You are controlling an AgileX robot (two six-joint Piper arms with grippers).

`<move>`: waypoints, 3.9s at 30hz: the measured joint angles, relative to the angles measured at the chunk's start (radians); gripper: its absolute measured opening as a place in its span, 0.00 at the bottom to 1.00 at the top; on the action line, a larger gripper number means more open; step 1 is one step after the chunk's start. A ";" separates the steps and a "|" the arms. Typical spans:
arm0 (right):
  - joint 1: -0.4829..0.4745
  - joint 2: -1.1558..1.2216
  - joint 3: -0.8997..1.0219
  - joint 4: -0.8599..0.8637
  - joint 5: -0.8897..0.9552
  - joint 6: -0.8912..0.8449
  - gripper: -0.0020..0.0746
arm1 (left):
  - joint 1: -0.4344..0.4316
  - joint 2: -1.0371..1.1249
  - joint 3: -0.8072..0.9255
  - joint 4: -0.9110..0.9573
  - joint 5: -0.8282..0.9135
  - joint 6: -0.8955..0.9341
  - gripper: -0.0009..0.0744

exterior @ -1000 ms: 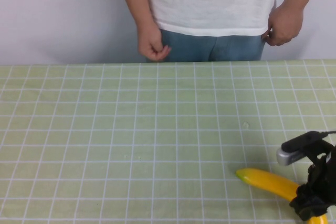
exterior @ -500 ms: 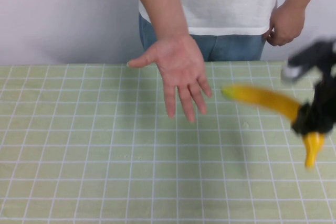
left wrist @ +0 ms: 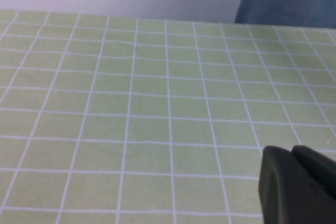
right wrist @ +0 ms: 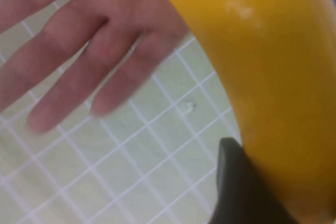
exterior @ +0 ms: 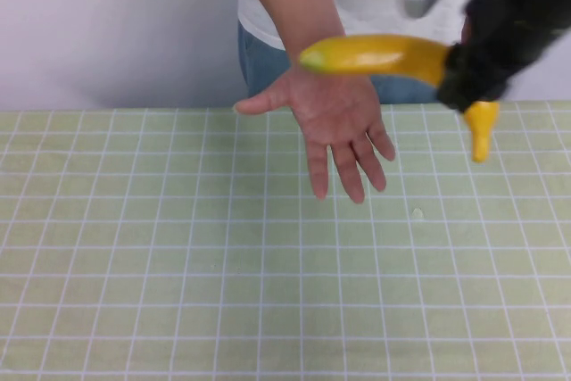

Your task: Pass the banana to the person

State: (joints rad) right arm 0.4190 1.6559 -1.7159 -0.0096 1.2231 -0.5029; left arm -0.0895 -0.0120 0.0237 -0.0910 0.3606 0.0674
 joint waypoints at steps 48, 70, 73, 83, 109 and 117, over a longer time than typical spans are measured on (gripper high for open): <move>0.161 -0.366 0.195 -0.245 0.030 0.328 0.03 | 0.000 0.000 0.000 0.000 0.000 0.000 0.01; 0.161 -0.727 0.893 -0.146 -0.047 0.419 0.02 | 0.000 0.000 0.000 0.000 0.000 0.000 0.01; 0.161 -0.729 0.893 -0.146 -0.045 0.419 0.02 | 0.000 0.000 0.000 0.000 0.000 0.000 0.01; 0.034 -0.843 0.893 -0.332 -0.049 0.419 0.02 | 0.000 0.000 0.000 0.000 0.000 0.000 0.01; -0.340 -1.342 1.370 -0.291 -0.809 0.901 0.02 | 0.000 0.000 0.000 0.000 0.000 0.000 0.01; -0.404 -1.557 1.663 0.112 -0.940 0.470 0.02 | 0.000 0.000 0.000 0.000 0.000 0.000 0.01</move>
State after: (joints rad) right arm 0.0149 0.0990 -0.0533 0.1029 0.2834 -0.0332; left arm -0.0895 -0.0120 0.0237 -0.0910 0.3606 0.0674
